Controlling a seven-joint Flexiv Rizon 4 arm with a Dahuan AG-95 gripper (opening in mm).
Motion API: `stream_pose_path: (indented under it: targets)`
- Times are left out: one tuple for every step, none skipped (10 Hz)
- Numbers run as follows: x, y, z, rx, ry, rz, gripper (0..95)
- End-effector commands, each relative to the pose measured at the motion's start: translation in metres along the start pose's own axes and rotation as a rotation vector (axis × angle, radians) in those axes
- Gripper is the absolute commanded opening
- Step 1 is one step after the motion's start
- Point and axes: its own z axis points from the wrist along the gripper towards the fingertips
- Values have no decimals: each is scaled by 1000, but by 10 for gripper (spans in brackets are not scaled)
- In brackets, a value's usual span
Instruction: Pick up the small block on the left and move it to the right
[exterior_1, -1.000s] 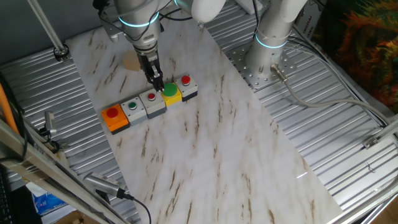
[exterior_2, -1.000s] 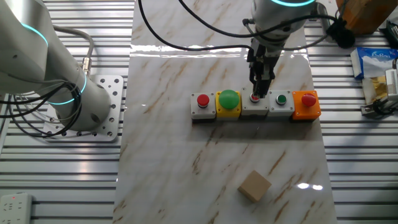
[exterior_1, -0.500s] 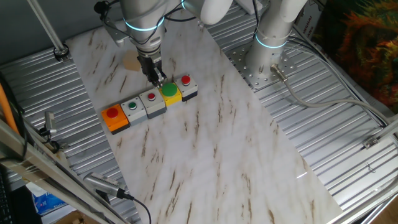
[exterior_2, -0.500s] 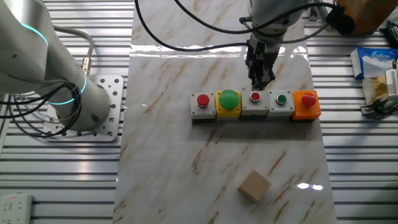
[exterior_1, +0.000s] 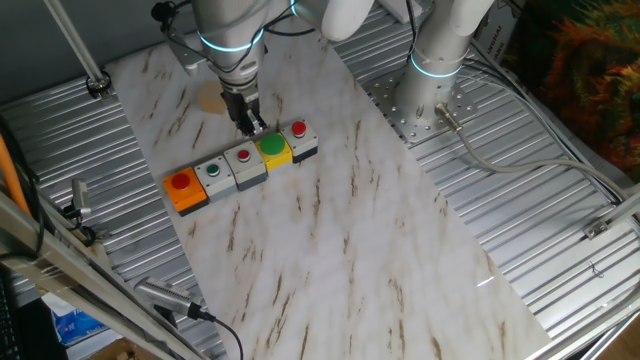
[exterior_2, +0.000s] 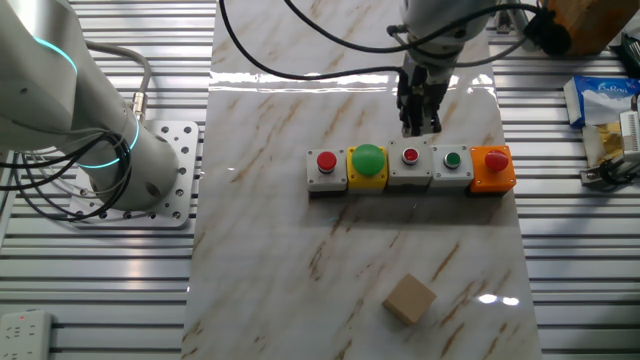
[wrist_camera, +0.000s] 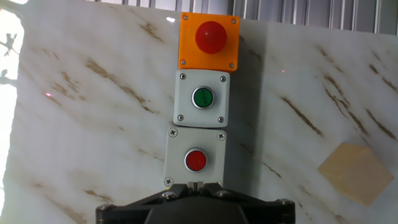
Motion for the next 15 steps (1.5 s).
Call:
stream_pose_path:
  targets:
    - [0, 0, 0, 0, 3, 1, 0]
    - [1, 0, -1, -1, 6, 0, 0]
    - [0, 0, -1, 0, 9, -3, 0]
    - [0, 0, -1, -1, 12, -5, 0]
    - [1, 0, -1, -2, 12, -7, 0]
    - [1, -1, -2, -2, 12, -12, 0]
    - [2, -9, -5, -4, 12, -21, 0]
    - [0, -22, -8, -2, 13, -31, 0]
    - [-3, -45, -10, -9, 13, -36, 0]
    - [-5, -59, -9, -11, 15, -42, 0]
    - [-7, -92, -3, -11, 13, -65, 0]
    - [-8, -109, 1, -11, 13, -79, 0]
    - [-7, -136, 11, -12, 11, -102, 0]
    - [-7, -158, 23, -10, 11, -117, 0]
    - [-6, -172, 32, -11, 10, -128, 0]
